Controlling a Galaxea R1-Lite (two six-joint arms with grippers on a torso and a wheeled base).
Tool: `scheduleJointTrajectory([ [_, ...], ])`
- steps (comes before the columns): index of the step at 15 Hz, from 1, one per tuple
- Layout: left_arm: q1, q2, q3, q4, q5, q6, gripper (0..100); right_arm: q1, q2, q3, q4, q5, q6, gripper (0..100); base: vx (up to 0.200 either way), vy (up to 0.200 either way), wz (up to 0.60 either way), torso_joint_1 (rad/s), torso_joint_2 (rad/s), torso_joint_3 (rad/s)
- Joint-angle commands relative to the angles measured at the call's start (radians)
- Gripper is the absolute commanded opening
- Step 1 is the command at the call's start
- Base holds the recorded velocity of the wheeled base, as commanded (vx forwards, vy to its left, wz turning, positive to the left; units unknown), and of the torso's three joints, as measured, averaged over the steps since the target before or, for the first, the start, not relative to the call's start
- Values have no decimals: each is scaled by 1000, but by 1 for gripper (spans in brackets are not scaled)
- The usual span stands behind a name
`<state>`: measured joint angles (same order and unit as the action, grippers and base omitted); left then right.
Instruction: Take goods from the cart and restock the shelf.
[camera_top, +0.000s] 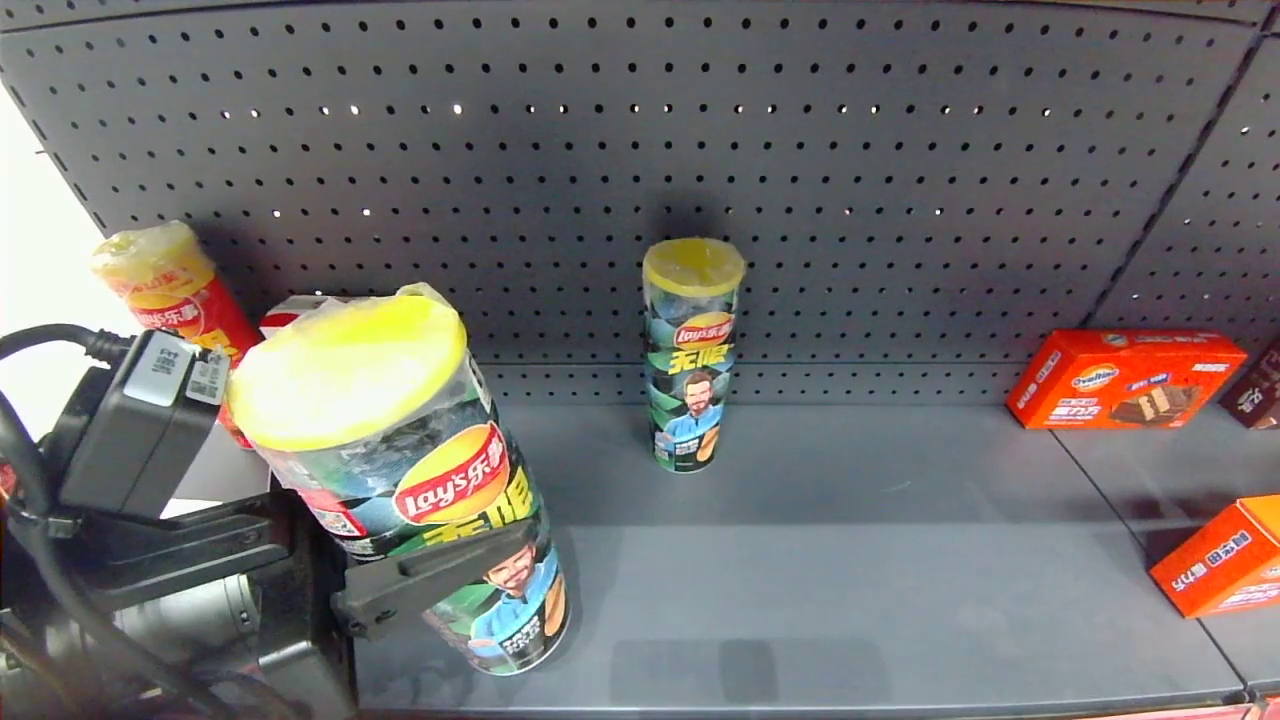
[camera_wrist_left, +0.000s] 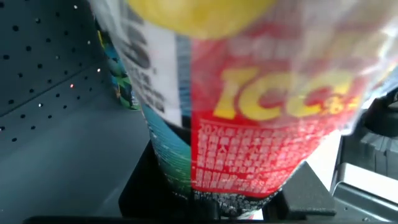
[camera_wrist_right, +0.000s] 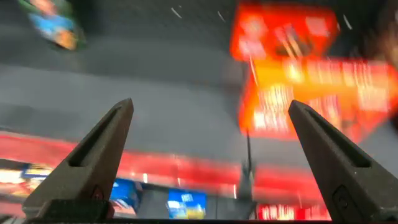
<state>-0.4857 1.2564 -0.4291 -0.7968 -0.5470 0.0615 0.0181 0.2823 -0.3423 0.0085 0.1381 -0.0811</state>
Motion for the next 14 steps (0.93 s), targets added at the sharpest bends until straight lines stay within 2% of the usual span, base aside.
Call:
scheduleJointTrajectory([
  [1,-1,-2,-3,1,1,1,0,40,182,-101,1,35,-19,100,0,0,0,0,0,0],
  [4,1,3,1,2,1,1,0,154,310,-139,-18,87,-26,100,0,0,0,0,0,0],
  [6,3,3,-2,2,-1,1,0,191,396,-178,-24,92,-25,100,0,0,0,0,0,0],
  [9,4,0,-11,5,-1,-2,0,341,643,-227,-242,92,12,100,0,0,0,0,0,0],
  [12,4,12,-11,5,-1,-2,0,408,810,-330,-289,97,43,100,0,0,0,0,0,0],
  [14,6,15,-13,5,1,-3,0,413,882,-374,-291,101,43,100,0,0,0,0,0,0],
])
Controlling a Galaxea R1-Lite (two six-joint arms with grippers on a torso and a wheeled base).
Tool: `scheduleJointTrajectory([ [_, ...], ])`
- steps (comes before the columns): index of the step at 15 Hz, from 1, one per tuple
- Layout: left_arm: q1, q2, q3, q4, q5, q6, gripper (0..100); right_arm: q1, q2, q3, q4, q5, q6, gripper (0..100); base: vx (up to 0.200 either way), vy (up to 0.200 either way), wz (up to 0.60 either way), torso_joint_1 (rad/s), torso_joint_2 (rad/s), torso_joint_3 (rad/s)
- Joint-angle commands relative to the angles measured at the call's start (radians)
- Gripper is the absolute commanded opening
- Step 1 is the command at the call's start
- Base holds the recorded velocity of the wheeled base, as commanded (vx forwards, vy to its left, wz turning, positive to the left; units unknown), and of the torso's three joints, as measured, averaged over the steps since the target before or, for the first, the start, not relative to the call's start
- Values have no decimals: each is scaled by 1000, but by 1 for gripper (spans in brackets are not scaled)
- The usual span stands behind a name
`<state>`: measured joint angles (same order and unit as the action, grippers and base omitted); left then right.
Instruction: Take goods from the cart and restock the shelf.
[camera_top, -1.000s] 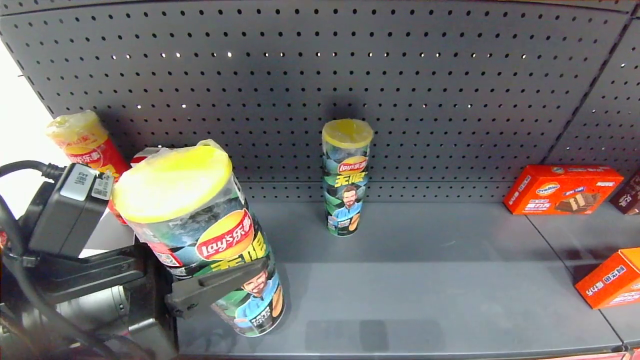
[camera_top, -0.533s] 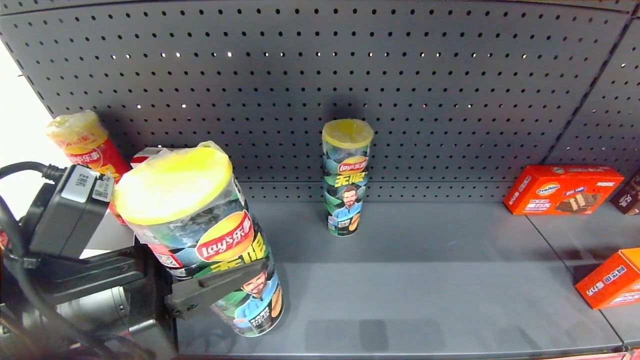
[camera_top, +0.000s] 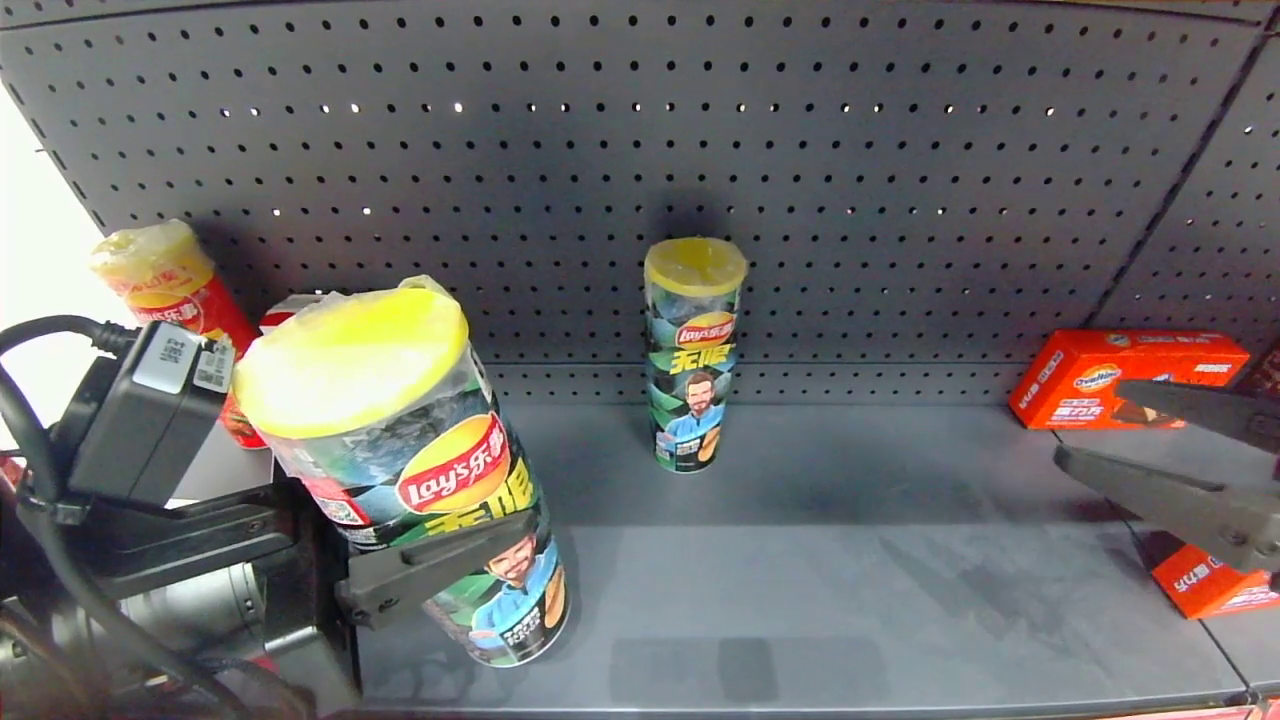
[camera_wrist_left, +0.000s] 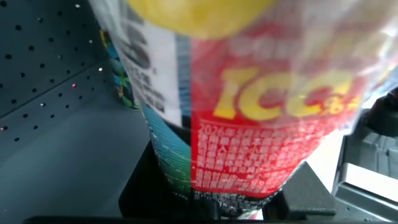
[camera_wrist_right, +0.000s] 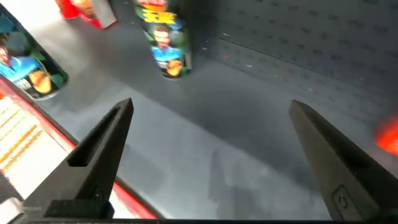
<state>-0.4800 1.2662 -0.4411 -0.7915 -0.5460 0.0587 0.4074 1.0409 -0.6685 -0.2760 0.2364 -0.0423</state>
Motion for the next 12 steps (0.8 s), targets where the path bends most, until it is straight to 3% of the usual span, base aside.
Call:
scheduleJointTrajectory([
  [1,0,9,-1,-2,0,0,0,22,173,-68,-14,-8,-2,100,0,0,0,0,0,0],
  [5,0,12,-25,-2,0,-4,0,11,383,-111,-226,21,-54,100,0,0,0,0,0,0],
  [9,0,13,-25,0,1,-4,0,8,508,-221,-244,98,-60,100,0,0,0,0,0,0],
  [12,0,12,-24,-2,3,-4,0,-18,645,-324,-344,291,-125,100,0,0,0,0,0,0],
])
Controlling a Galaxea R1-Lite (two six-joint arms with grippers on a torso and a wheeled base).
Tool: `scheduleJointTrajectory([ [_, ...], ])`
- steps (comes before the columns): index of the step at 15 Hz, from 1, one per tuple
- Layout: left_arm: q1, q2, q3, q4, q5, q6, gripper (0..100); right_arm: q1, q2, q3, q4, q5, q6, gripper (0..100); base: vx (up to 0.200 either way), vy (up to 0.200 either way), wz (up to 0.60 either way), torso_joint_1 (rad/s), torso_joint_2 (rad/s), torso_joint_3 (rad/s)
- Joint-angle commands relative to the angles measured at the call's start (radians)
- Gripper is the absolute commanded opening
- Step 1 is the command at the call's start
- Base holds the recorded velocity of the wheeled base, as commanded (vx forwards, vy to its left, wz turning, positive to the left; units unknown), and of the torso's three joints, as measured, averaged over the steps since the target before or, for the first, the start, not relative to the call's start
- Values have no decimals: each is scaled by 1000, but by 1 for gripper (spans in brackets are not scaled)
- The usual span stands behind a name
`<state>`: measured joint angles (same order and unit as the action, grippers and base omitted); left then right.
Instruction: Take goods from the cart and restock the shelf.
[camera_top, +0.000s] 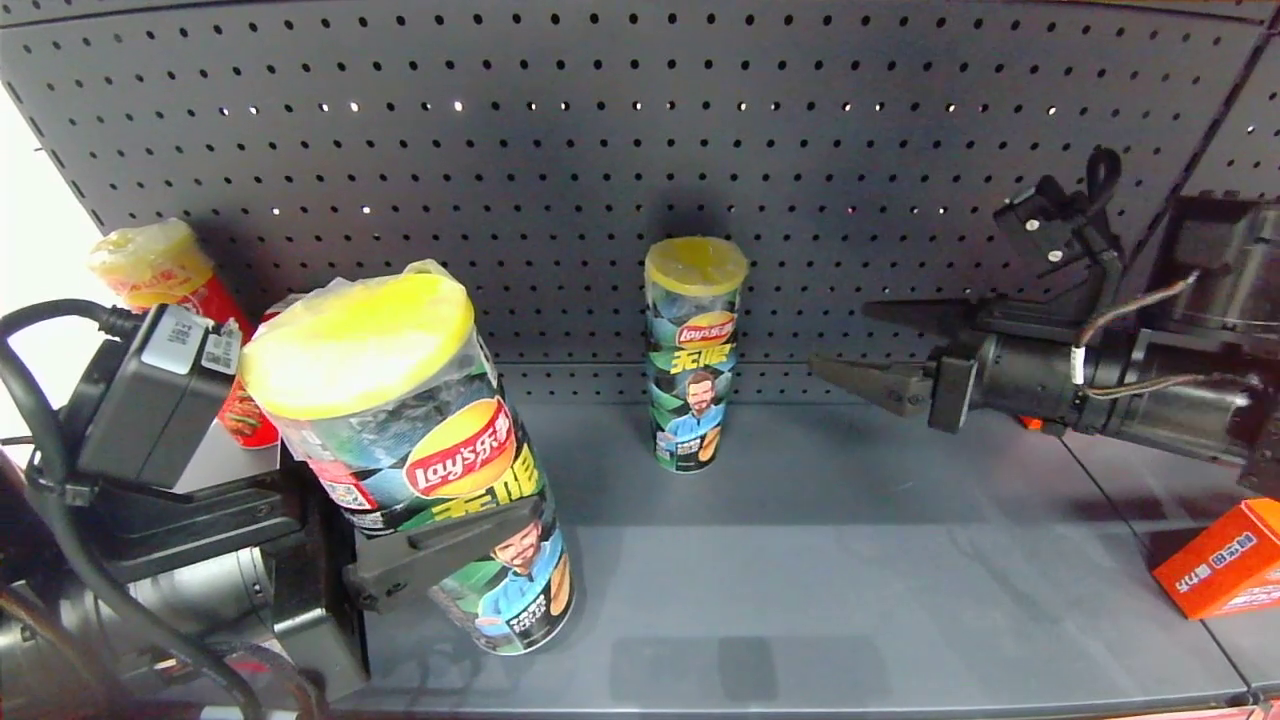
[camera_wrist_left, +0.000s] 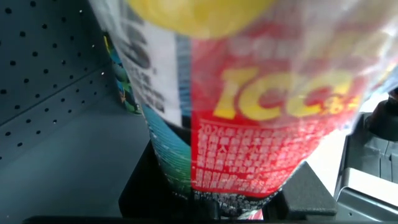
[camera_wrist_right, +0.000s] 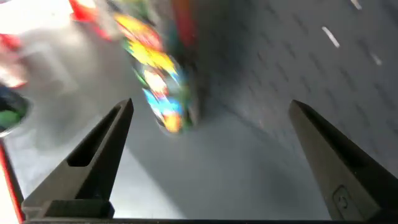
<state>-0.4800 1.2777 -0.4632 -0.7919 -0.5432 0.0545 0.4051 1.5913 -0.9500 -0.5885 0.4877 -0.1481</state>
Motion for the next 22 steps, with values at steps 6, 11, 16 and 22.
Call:
scheduleJointTrajectory([
  [6,15,0,-5,-1,-4,-1,0,-17,223,-58,-201,345,-28,100,0,0,0,0,0,0],
  [11,17,2,-6,-1,-4,-2,0,14,282,-107,-197,367,-28,100,0,0,0,0,0,0],
  [16,17,0,-9,-1,-4,-2,0,34,360,-179,-197,367,-27,100,0,0,0,0,0,0],
  [22,17,2,-8,-1,-3,-2,0,43,449,-240,-203,365,-28,100,0,0,0,0,0,0],
])
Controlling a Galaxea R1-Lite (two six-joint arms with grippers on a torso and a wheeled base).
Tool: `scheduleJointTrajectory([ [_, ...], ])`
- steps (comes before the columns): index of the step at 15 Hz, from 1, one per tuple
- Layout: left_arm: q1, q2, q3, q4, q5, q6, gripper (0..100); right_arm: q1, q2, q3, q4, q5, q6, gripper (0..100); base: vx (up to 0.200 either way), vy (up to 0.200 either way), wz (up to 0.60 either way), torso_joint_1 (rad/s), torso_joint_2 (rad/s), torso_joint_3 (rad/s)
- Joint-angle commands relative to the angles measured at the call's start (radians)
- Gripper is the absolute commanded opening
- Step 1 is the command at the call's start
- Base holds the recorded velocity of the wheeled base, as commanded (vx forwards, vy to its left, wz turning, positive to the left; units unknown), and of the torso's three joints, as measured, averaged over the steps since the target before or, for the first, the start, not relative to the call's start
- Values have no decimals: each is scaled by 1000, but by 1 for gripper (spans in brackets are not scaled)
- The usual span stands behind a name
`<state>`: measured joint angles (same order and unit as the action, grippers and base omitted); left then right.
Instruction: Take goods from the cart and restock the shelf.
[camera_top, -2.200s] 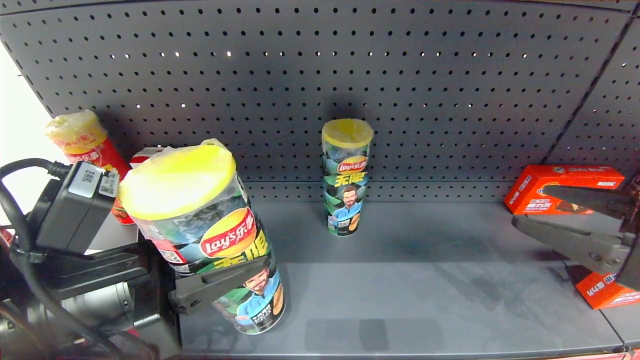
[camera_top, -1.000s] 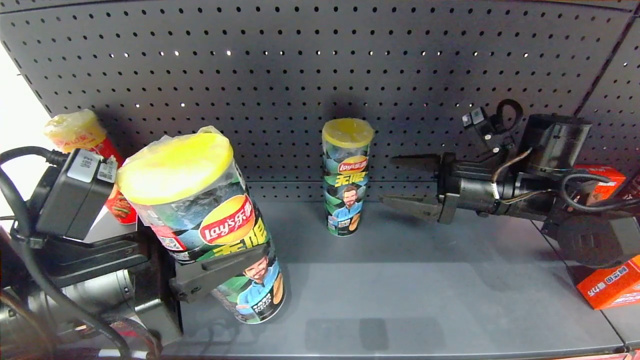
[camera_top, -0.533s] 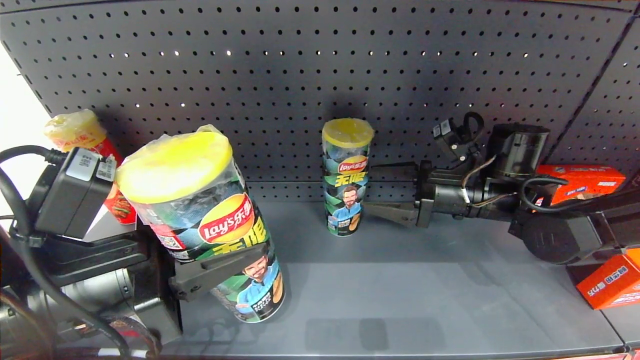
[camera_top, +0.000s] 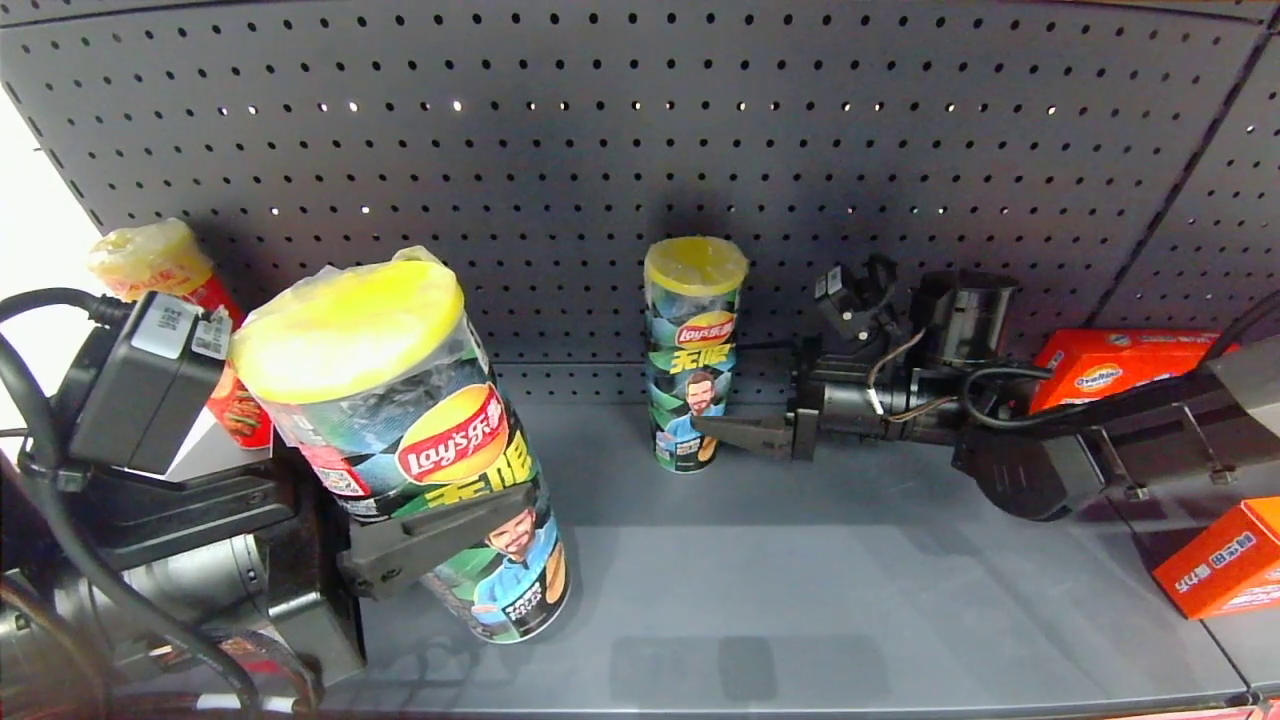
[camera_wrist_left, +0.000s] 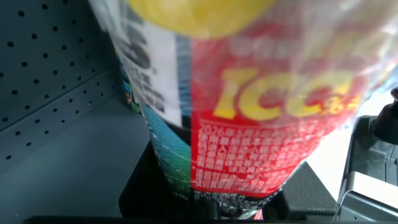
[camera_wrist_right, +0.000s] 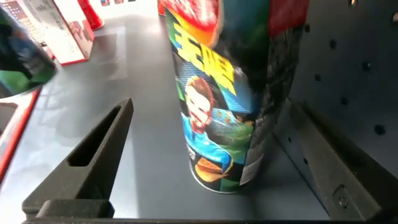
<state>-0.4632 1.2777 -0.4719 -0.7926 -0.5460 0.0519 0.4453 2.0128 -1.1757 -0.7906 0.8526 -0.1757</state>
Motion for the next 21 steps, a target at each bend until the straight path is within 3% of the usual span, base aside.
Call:
scheduleJointTrajectory([
  [1,1,2,3,-1,1,0,0,10,43,-31,-1,0,-1,100,0,0,0,0,0,0],
  [10,15,0,10,-1,3,0,0,49,155,-162,-1,-24,1,100,0,0,0,0,0,0],
  [11,15,2,6,-1,3,0,0,58,164,-183,4,-27,2,0,0,0,0,0,0,0],
  [17,15,-1,15,-2,4,2,0,72,112,-156,4,-76,4,0,0,0,0,0,0,0],
  [21,17,-4,13,-2,8,0,0,156,-83,21,-32,-167,42,0,0,0,0,0,0,0],
])
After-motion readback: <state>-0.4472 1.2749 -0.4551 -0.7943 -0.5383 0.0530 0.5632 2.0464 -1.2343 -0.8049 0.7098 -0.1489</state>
